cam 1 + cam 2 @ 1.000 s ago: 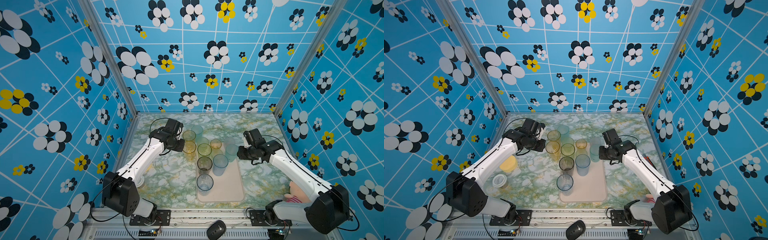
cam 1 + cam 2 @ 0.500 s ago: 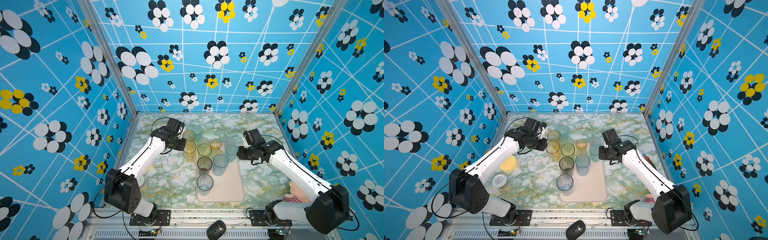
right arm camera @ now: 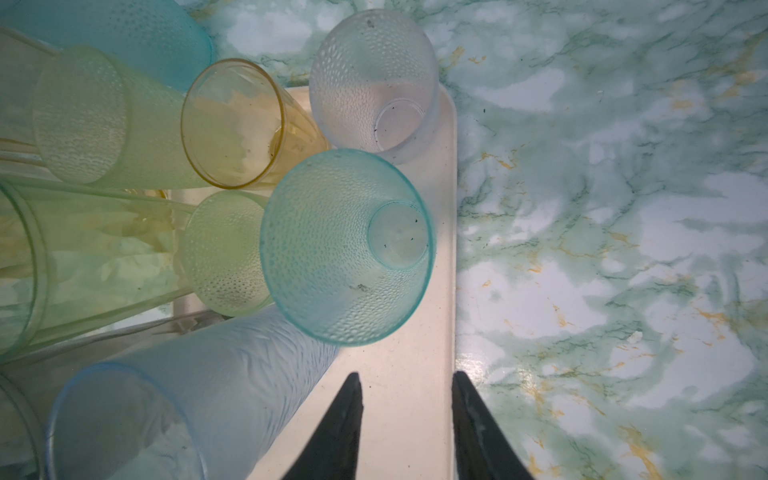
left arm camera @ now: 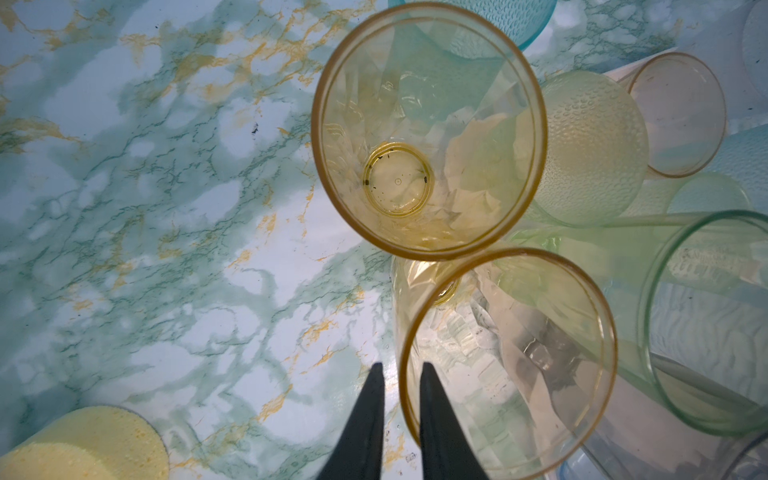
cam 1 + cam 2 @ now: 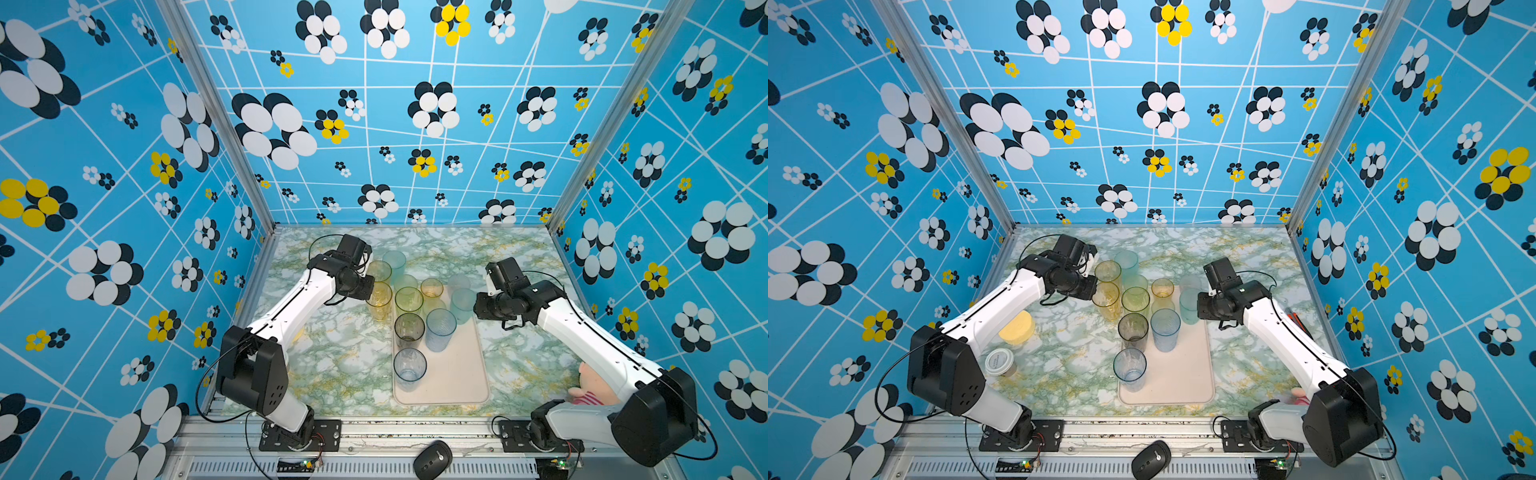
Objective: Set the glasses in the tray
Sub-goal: 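Lower the left gripper around the amber glass rim and close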
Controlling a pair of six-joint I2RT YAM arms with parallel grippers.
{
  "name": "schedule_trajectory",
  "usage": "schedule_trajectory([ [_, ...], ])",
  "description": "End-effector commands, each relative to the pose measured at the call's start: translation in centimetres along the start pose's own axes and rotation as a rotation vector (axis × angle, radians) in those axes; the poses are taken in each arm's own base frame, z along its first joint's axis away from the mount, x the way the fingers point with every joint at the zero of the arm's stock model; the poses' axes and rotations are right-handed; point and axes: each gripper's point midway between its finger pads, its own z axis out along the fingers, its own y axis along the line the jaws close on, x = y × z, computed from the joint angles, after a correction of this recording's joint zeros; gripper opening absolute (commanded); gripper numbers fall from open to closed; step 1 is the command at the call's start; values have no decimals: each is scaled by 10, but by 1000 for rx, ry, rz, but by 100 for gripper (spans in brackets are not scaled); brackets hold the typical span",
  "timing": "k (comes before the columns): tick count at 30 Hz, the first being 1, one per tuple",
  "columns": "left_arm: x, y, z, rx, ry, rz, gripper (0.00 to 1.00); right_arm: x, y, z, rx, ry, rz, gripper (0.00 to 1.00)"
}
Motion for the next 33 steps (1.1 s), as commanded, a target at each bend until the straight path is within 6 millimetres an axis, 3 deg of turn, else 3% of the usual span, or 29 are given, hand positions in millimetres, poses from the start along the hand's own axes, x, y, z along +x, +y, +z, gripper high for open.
schedule_trajectory([
  [1, -8, -1, -2, 7, -8, 6, 19, 0, -1, 2, 17, 1, -4, 39],
  [27, -7, -7, 10, -32, 52, 64, 9, 1, -1, 11, 26, 20, -20, 39],
  [33, -6, -6, 10, -42, 60, 74, 3, 2, -2, 11, 30, 20, -23, 39],
])
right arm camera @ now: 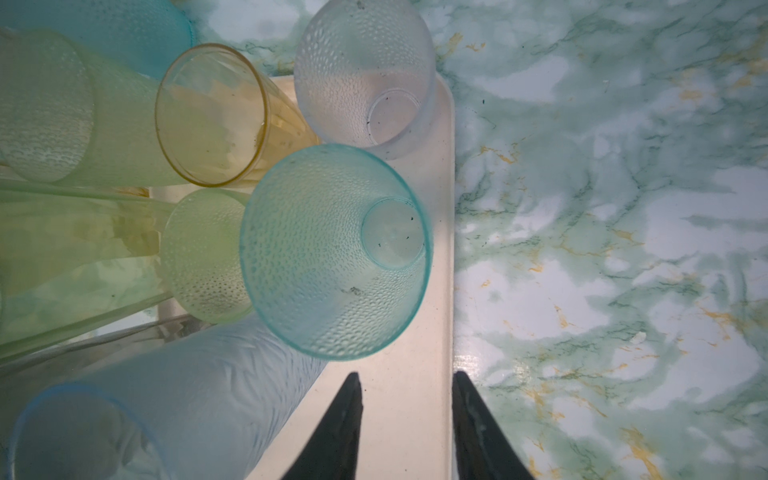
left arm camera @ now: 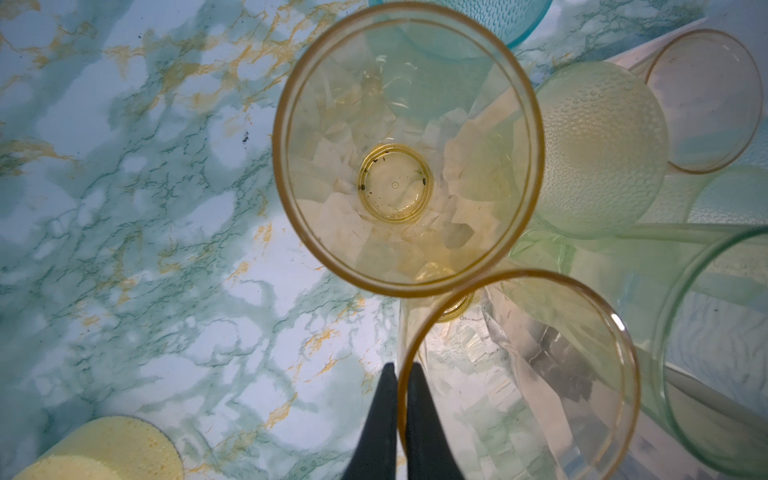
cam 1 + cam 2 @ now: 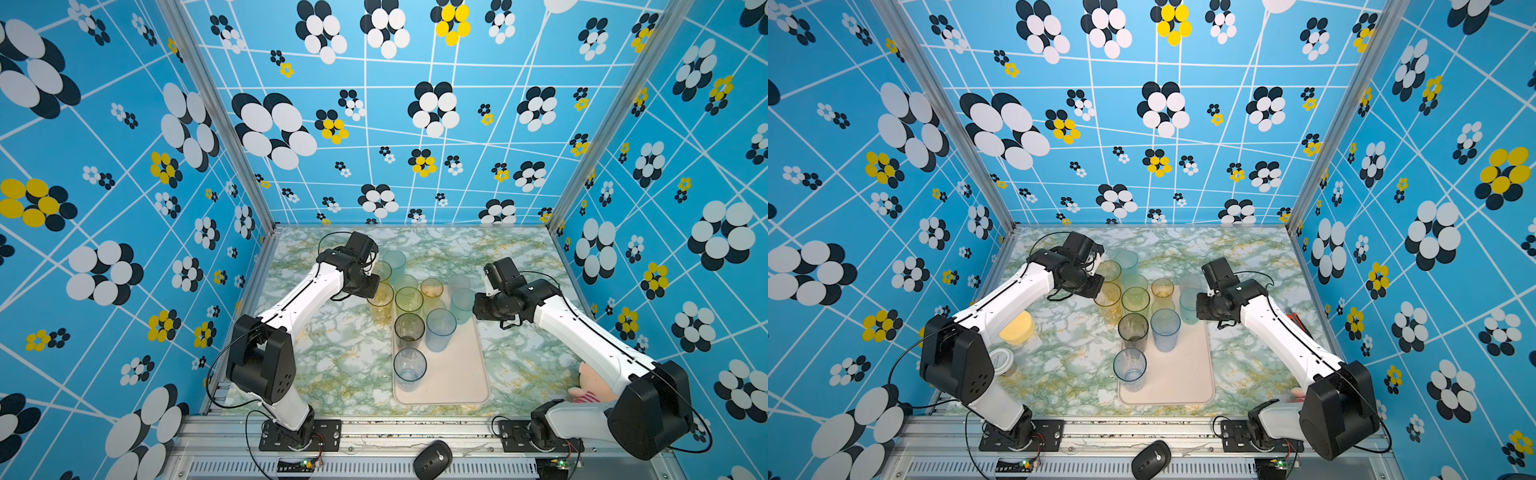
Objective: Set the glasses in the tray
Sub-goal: 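Lower the left gripper around the amber glass rim and close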
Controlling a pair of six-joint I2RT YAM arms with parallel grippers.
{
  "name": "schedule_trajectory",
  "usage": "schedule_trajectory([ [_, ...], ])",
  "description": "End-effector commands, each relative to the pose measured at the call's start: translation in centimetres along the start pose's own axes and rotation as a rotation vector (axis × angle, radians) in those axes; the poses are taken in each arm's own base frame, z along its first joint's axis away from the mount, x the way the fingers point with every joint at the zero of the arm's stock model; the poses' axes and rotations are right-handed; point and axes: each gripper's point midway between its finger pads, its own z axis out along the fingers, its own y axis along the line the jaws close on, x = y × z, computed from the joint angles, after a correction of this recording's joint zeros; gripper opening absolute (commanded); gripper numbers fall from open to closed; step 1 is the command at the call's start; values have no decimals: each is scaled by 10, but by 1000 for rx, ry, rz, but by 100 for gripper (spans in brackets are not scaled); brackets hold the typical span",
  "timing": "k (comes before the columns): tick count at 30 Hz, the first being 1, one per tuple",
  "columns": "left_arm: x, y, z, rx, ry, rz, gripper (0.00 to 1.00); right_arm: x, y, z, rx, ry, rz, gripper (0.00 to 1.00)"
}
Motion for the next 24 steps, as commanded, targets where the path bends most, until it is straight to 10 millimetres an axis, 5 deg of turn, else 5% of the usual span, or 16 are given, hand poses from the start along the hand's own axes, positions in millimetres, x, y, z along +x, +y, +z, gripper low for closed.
schedule_trajectory([
  [1, 0, 0, -1, -17, 15, 22, 3, 0, -1, 2, 18, -1, -21, 39],
  [24, 7, 5, -38, -37, -41, 21, 1, 4, -2, -1, 10, -5, -6, 39],
])
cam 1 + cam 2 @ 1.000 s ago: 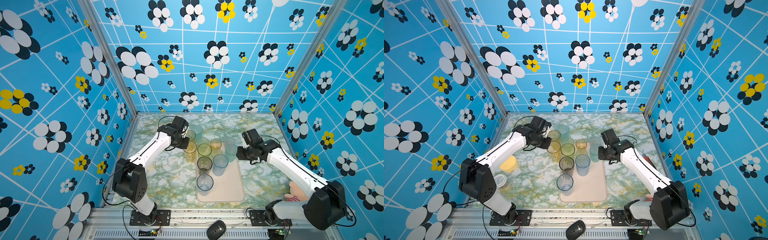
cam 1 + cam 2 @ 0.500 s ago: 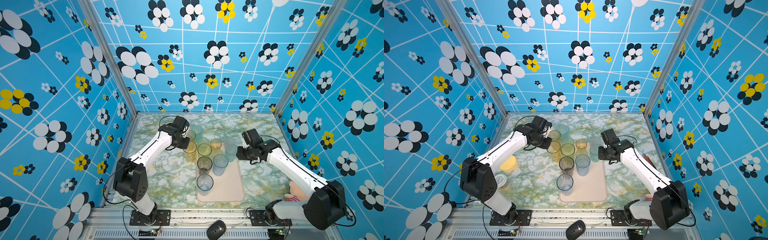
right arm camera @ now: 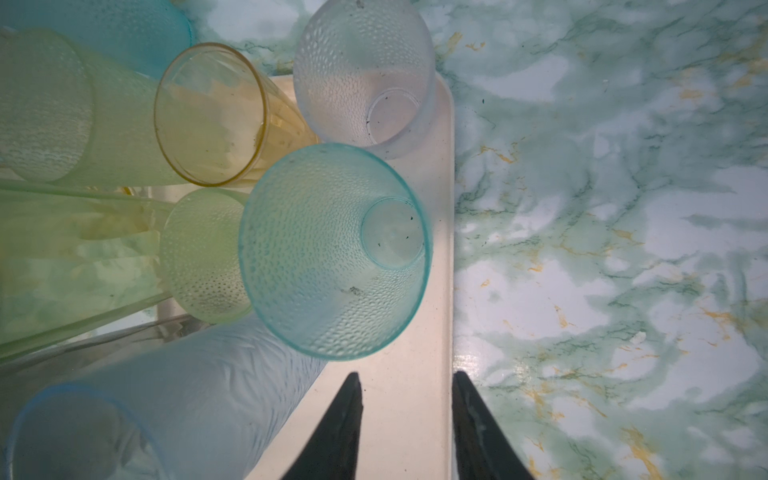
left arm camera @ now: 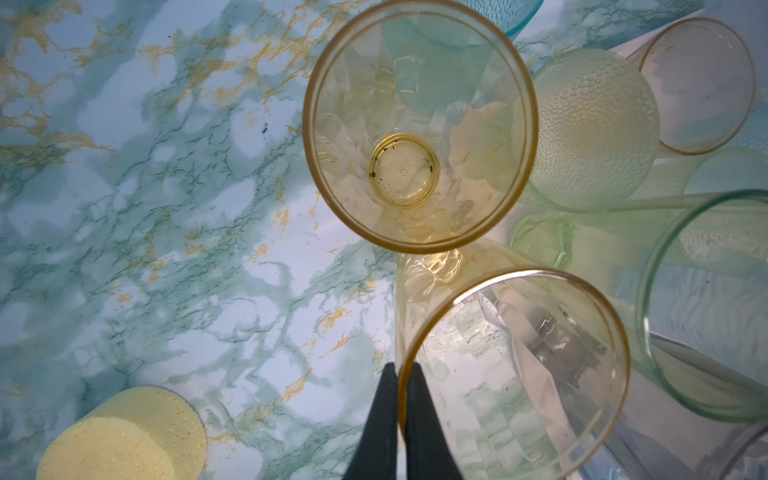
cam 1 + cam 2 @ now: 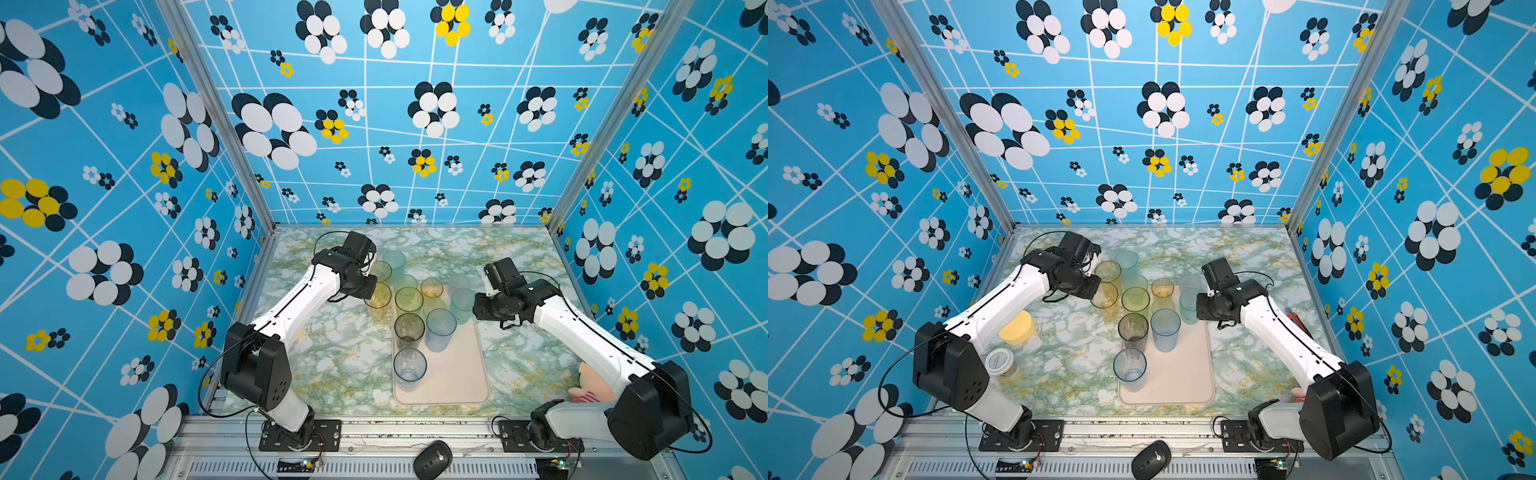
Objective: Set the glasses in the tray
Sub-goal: 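Lower the left gripper around the amber glass rim and close, then lift the amber glass with the left gripper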
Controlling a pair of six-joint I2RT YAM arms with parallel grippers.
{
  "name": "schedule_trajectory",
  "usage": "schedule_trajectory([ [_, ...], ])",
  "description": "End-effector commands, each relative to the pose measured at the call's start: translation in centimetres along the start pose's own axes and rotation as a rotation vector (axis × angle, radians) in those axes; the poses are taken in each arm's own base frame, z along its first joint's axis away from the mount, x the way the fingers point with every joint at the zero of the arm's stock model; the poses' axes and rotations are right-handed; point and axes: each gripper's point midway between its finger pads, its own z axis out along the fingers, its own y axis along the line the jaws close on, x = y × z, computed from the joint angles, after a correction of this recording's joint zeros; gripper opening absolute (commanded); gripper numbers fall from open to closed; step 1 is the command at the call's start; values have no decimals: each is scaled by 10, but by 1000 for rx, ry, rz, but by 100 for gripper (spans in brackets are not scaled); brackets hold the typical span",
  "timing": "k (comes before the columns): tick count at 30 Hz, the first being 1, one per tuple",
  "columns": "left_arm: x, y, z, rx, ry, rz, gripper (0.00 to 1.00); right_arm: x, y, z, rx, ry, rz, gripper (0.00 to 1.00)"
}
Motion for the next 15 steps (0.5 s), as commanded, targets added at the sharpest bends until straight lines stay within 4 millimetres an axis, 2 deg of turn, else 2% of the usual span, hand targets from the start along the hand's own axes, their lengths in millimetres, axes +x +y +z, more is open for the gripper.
schedule_trajectory([
  [1, 3, 3, -18, -15, -29, 10, 1, 4, -1, -2, 7, -7, -5, 39],
  [8, 7, 6, -40, -29, -59, 7, 1, 7, -2, -3, 3, -9, 2, 39],
  [15, 9, 4, -78, -24, -129, 12, 1, 10, -3, 1, 2, -1, 5, 38],
])
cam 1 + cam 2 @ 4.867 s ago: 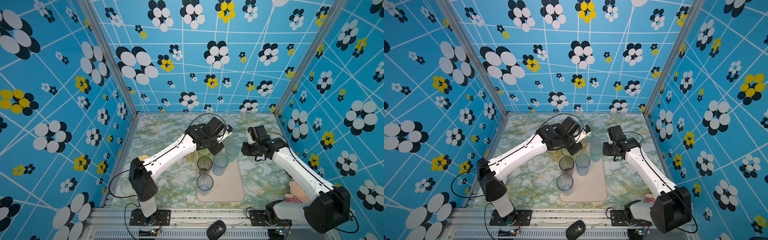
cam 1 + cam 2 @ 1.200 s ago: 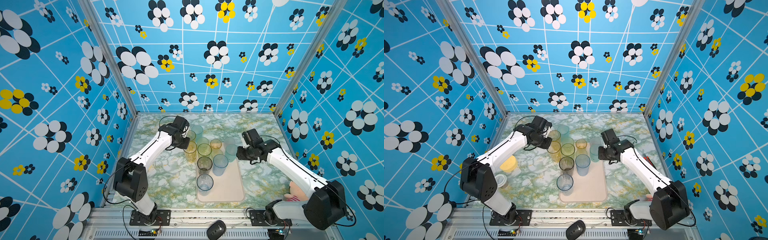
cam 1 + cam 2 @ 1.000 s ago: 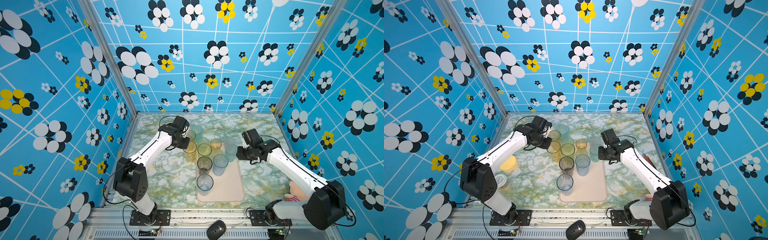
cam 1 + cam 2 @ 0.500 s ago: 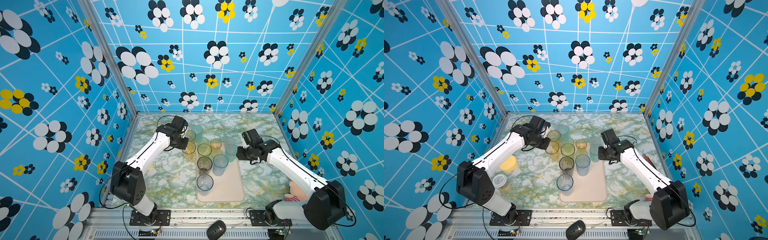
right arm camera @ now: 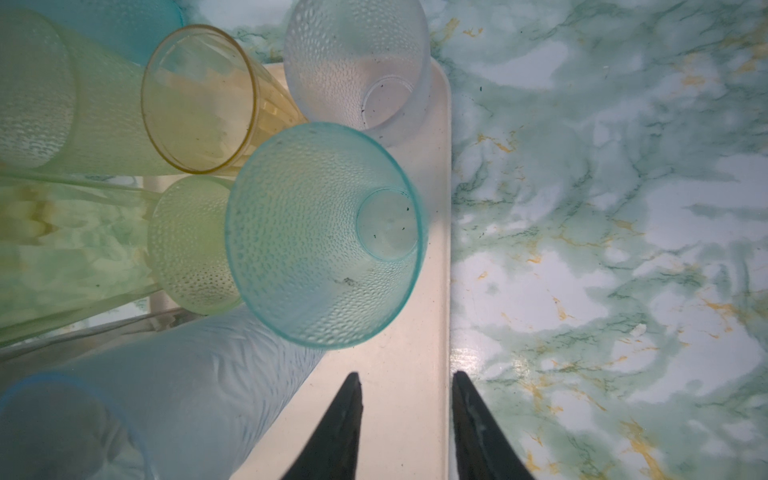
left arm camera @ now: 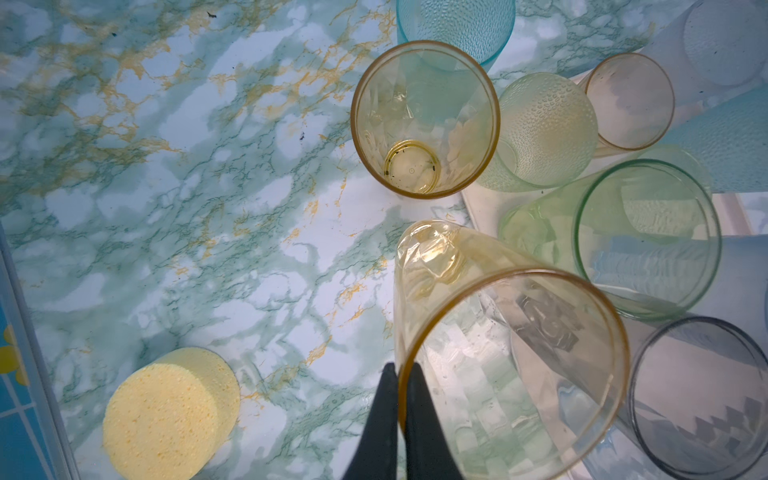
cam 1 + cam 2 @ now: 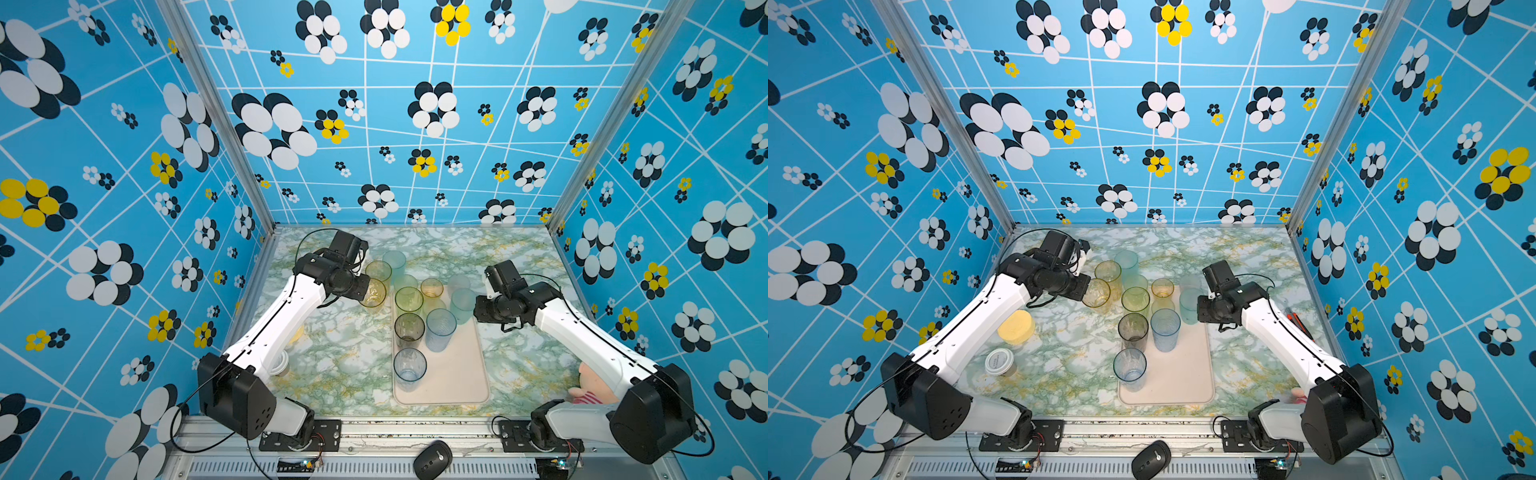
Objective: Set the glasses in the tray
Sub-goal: 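Lift the amber glass with the left gripper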
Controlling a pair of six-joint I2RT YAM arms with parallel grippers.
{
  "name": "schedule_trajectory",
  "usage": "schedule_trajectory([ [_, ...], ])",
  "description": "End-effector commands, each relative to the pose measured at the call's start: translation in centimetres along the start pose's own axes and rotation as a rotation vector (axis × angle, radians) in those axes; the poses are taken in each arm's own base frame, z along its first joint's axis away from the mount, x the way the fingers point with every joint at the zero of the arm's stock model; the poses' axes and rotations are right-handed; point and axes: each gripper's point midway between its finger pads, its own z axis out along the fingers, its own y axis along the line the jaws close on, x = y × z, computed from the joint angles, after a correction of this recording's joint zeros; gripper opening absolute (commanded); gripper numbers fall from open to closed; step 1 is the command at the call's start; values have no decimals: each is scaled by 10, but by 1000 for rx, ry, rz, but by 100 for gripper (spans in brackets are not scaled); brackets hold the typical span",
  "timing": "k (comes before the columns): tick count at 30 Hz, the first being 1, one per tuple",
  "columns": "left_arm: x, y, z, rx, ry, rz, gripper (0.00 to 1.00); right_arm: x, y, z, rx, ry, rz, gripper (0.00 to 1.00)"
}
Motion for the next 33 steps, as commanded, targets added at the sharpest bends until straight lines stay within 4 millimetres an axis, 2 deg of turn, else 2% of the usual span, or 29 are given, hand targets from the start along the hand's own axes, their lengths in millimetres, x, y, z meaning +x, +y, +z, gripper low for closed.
schedule_trajectory([
  [1, 0, 1, -29, -3, -48, 13, 1, 2, 1, 0, -1, -7, 5, 39],
  [6, -6, -6, -64, 27, -125, 27, 1, 1, 2, 2, -7, -7, 9, 39],
  [16, -18, -32, -117, 97, -243, 88, 1, -1, 5, 4, -16, -10, 10, 39],
  [26, -27, -90, -164, 232, -337, 241, 2, -6, 9, 8, -28, -18, 17, 39],
  [33, -17, -135, -169, 340, -313, 363, 2, -14, 13, 7, -41, -31, 25, 39],
])
